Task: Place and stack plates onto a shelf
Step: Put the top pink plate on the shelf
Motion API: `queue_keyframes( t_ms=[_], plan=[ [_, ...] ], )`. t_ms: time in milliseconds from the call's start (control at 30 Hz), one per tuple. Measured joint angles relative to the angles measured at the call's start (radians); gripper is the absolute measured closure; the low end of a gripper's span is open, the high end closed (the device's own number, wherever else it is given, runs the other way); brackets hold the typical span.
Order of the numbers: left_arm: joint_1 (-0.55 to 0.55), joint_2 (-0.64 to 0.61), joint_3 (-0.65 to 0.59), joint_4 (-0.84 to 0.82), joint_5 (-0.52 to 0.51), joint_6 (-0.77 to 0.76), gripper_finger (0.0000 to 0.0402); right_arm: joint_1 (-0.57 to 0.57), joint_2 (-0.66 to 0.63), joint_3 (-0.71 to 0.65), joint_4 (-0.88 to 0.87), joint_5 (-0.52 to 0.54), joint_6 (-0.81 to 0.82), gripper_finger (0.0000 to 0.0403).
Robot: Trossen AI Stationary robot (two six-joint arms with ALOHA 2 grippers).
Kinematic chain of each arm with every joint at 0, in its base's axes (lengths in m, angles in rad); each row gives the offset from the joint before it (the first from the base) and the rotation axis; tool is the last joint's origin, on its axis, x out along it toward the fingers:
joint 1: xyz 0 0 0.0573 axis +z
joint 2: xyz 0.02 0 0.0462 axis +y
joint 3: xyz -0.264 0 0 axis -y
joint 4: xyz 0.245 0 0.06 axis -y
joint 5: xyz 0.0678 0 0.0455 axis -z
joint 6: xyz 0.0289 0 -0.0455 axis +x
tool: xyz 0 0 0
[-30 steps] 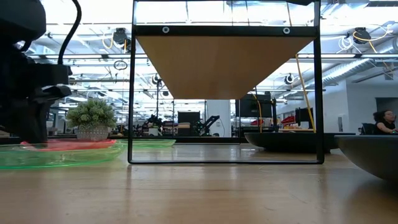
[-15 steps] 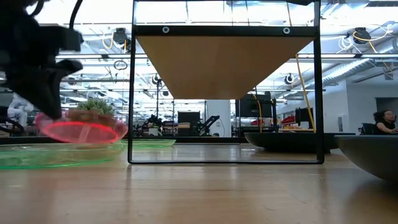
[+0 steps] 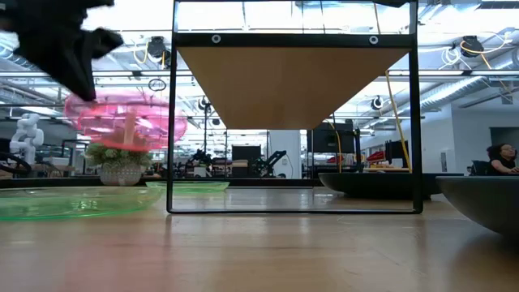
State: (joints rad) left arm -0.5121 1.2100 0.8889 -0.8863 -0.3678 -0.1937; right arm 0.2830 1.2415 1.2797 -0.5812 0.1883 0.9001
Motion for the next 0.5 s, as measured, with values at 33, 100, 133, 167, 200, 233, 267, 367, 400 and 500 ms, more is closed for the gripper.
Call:
queue_keyframes(
  t_ms=[33, 100, 133, 167, 200, 233, 267, 367, 400, 500],
  plan=[
    [-0.001, 0.0, 0.02, -0.012, 0.0, 0.017, 0.0398, 0.0, 0.0, 0.0, 0.0, 0.0, 0.0, 0.0284],
    [-0.001, 0.0, 0.053, -0.039, 0.001, 0.061, 0.0398, 0.0, 0.0, 0.0, -0.001, 0.0, -0.001, 0.0284],
    [-0.001, 0.0, 0.067, -0.054, 0.001, 0.082, 0.0398, 0.0, 0.0, 0.0, -0.001, 0.0, -0.004, 0.0284],
    [-0.001, 0.0, 0.081, -0.068, 0.001, 0.1, 0.0398, 0.0, 0.0, 0.0, -0.001, 0.0, -0.004, 0.0284],
    [-0.001, 0.0, 0.095, -0.084, 0.001, 0.115, 0.0398, 0.0, 0.0, 0.0, -0.001, 0.0, -0.004, 0.0284],
    [-0.001, 0.0, 0.11, -0.101, 0.001, 0.131, 0.0398, 0.0, 0.0, 0.0, -0.003, 0.0, -0.004, 0.0284],
    [0.0, 0.0, 0.124, -0.117, 0.001, 0.149, 0.0398, 0.0, 0.0, 0.0, -0.004, 0.0, -0.004, 0.0284],
    [0.0, 0.0, 0.167, -0.152, 0.001, 0.22, 0.0398, 0.0, 0.0, 0.0, -0.009, 0.0, -0.004, 0.0284],
    [0.0, 0.0, 0.182, -0.168, 0.002, 0.243, 0.0398, 0.0, 0.0, 0.0, -0.012, -0.001, -0.004, 0.0284],
    [0.0, 0.0, 0.221, -0.184, 0.002, 0.305, 0.0398, 0.0, 0.0, 0.0, -0.025, -0.001, -0.004, 0.0284]
  ],
)
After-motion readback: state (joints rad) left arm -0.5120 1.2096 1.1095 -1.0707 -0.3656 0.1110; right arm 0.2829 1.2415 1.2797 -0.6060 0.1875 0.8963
